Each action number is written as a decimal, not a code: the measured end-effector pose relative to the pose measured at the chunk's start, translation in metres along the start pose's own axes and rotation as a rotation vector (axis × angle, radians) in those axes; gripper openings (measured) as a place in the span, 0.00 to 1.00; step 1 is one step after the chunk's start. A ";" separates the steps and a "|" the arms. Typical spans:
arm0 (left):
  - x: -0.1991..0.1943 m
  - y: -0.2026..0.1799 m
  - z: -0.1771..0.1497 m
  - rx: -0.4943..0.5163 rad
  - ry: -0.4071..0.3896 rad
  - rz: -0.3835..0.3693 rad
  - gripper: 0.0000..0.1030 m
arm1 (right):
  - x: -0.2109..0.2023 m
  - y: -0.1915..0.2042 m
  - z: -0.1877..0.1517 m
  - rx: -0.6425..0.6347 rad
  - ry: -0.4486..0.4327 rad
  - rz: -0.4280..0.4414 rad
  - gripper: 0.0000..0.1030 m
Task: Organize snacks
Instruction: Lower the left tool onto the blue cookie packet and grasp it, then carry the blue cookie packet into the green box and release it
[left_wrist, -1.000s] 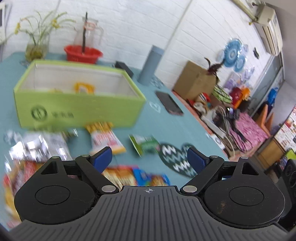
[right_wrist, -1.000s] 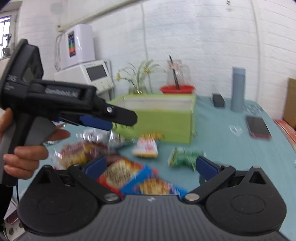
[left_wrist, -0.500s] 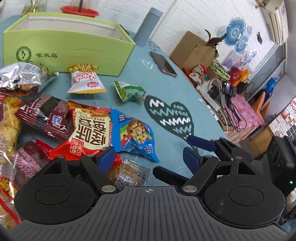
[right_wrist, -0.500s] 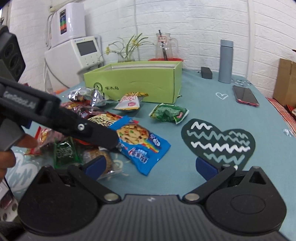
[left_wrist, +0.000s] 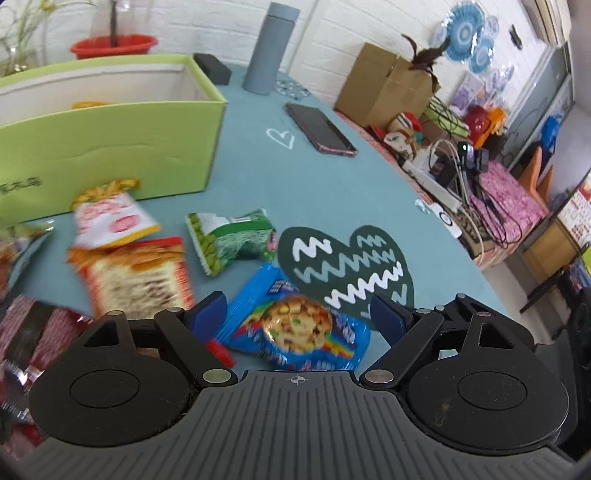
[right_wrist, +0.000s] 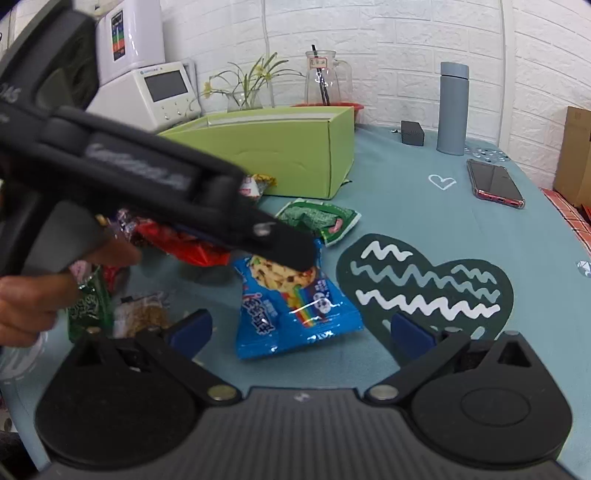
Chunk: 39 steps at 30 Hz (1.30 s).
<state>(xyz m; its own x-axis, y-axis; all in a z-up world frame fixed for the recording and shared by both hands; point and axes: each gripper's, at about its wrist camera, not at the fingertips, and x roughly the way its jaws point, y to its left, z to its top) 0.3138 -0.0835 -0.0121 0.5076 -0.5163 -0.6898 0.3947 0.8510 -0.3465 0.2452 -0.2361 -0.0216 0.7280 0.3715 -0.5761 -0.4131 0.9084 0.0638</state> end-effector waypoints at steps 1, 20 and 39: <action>0.005 -0.001 0.002 -0.020 0.023 -0.004 0.66 | 0.001 0.000 0.002 -0.006 0.001 -0.008 1.00; -0.013 0.020 -0.023 -0.197 0.049 -0.103 0.68 | 0.003 0.031 -0.001 -0.062 0.047 -0.021 1.00; -0.043 0.009 -0.008 -0.104 -0.047 -0.076 0.18 | -0.018 0.057 0.032 -0.097 -0.060 -0.102 0.63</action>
<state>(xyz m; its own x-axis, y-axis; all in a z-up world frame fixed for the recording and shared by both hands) 0.2901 -0.0529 0.0094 0.5157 -0.5812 -0.6295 0.3528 0.8136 -0.4621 0.2263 -0.1852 0.0187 0.7991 0.2920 -0.5255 -0.3845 0.9202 -0.0733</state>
